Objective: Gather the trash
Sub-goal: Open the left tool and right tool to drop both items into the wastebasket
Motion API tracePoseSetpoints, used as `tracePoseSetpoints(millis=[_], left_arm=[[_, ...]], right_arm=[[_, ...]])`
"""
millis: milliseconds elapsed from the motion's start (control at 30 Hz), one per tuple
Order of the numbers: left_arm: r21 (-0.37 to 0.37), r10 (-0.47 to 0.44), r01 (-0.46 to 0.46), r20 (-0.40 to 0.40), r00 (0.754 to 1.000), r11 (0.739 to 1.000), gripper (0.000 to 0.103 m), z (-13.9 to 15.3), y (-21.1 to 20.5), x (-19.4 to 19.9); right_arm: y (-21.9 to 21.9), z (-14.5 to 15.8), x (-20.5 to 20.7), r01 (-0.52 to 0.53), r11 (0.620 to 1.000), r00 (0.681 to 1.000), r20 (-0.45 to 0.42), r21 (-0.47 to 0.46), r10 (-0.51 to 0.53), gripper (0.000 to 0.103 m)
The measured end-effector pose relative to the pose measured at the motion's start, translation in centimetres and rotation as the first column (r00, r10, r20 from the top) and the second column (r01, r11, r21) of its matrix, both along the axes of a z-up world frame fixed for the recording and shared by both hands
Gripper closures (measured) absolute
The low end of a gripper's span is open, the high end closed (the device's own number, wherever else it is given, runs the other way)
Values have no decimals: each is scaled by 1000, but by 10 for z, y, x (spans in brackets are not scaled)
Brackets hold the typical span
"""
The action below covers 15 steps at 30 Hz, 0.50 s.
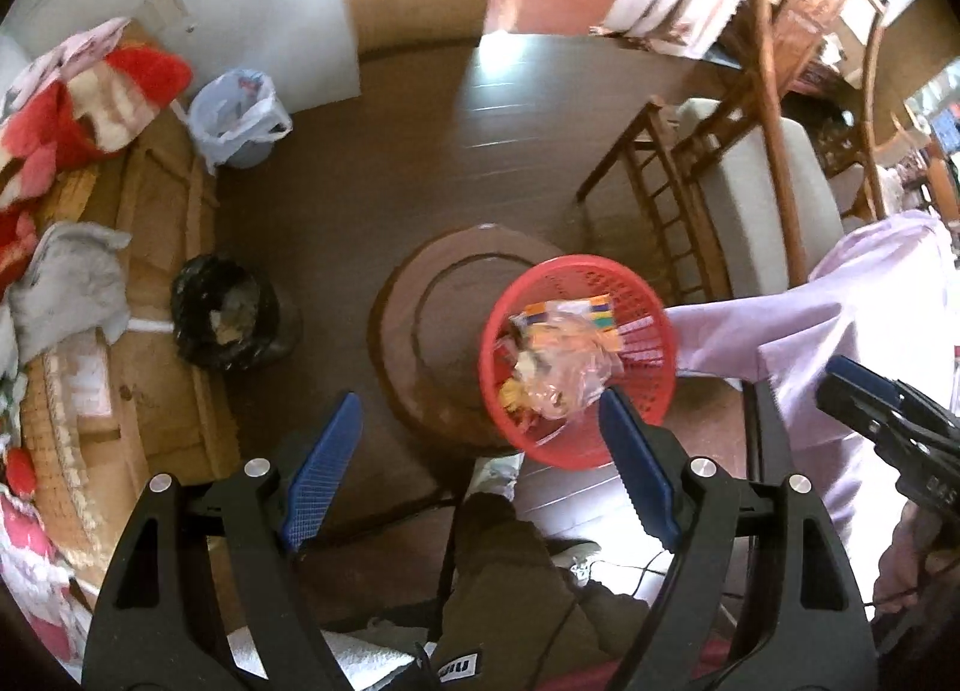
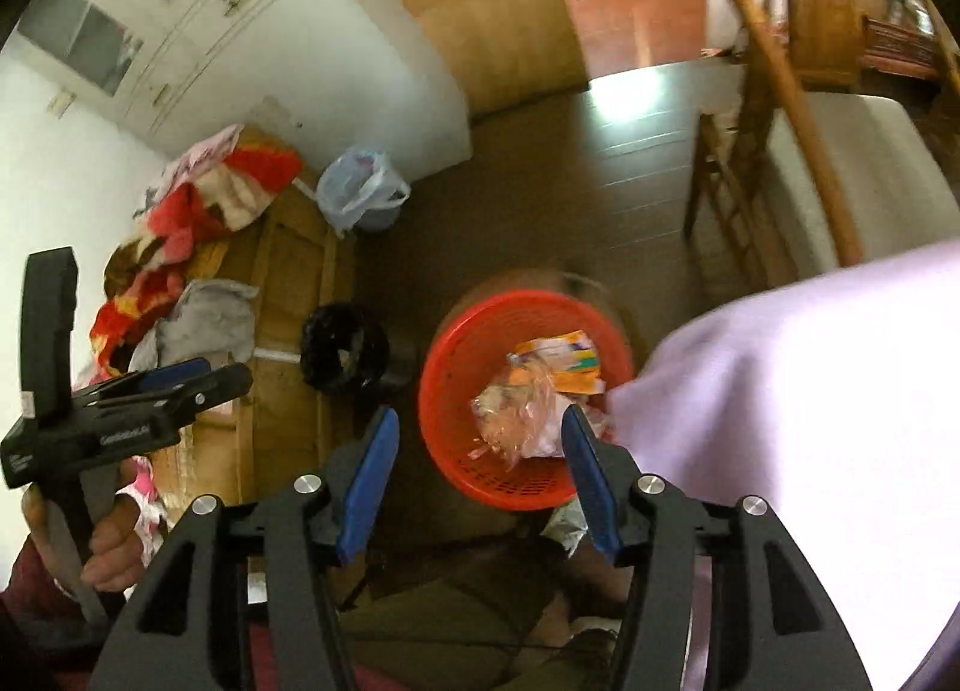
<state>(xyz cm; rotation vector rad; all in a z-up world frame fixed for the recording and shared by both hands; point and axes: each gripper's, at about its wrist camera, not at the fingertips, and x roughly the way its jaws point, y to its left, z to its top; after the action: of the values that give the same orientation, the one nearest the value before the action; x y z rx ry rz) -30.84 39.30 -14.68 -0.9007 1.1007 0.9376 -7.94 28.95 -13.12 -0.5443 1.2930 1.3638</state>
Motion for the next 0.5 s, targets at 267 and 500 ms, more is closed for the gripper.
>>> tracePoseSetpoints(millis=[267,500], left_arm=[[63,-218,215,64,974,975,24,24,-11,91],[117,-456,446,86,886,887,23,44,-55,187]], right_arm=[[-72,46,60,228,969,972,28,96,-232,45],[-172,66,105,467,869,876,49,162,-480,42]])
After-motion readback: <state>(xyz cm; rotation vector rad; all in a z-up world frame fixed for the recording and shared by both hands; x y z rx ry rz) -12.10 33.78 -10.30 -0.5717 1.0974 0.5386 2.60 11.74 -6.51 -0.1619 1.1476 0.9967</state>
